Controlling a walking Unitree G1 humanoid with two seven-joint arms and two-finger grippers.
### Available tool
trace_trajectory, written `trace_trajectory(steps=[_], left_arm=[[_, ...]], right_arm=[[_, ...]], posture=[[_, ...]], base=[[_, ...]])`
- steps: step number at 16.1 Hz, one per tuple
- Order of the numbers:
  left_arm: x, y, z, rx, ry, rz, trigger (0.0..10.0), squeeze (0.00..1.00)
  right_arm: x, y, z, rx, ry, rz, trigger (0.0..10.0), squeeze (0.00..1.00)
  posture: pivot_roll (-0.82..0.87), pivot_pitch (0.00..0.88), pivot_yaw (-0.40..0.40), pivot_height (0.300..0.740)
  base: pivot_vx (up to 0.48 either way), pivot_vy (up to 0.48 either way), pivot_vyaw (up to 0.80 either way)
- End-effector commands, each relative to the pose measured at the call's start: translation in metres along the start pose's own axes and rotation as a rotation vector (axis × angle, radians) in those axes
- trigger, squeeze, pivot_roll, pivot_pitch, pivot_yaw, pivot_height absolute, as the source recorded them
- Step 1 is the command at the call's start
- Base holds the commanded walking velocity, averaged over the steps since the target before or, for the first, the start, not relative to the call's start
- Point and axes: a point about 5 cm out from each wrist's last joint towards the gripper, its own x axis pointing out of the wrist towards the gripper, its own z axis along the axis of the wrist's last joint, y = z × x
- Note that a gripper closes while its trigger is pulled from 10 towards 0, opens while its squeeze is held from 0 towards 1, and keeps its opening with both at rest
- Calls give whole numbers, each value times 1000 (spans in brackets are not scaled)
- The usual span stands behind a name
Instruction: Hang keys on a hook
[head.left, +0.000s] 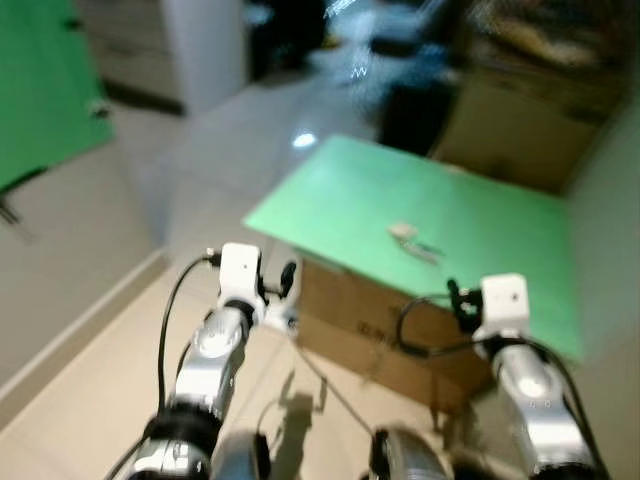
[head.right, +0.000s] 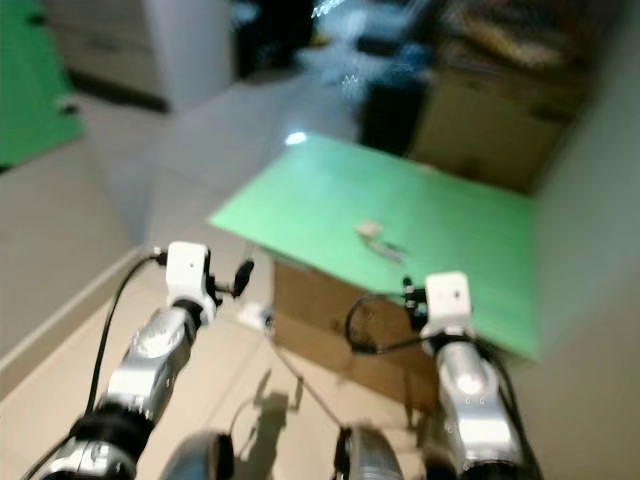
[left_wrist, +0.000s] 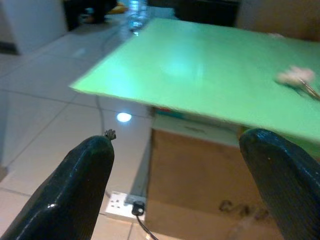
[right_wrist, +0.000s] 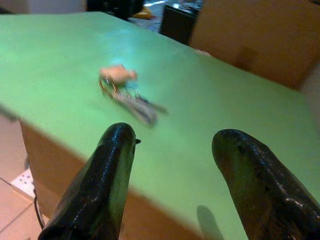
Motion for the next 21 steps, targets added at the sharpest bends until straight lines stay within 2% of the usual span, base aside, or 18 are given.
trace_trajectory(steps=[1,5,7,9,10,12,16,21], left_arm=[[5,1,9,-2,-29,8,10000,0],[8,-4,10,29,-53,-39,10000,0],[9,-5,12,-10,-71,-50,10000,0],[9,-4,18,-57,-139,-42,10000,0],[8,-5,20,-74,-156,-48,10000,0],[6,-8,24,-94,-216,-61,10000,0],[6,-13,25,-94,-235,-87,10000,0],[6,-16,24,-100,-234,-100,10000,0]], right_arm=[[0,-6,6,-17,-28,-20,10000,0],[-5,-7,5,-23,-33,-38,10000,0],[-5,-8,5,-32,-39,-52,10000,0],[-7,-12,9,-66,-69,-73,10000,0],[-10,-16,18,-61,-144,-99,10000,0],[-13,-21,30,-84,-218,-136,10000,0],[-14,-20,34,-89,-253,-131,10000,0],[-16,-20,31,-89,-241,-132,10000,0]], posture=[[-81,0,-20,624],[-99,0,-9,624],[-106,0,-7,624],[-109,0,-7,624],[-115,0,-7,624],[-119,0,-2,642],[-120,0,-1,672],[-127,0,1,715]], base=[[0,0,0],[0,0,0],[0,0,0],[289,0,0],[412,0,0],[452,0,-200],[480,0,0],[480,0,-80]])
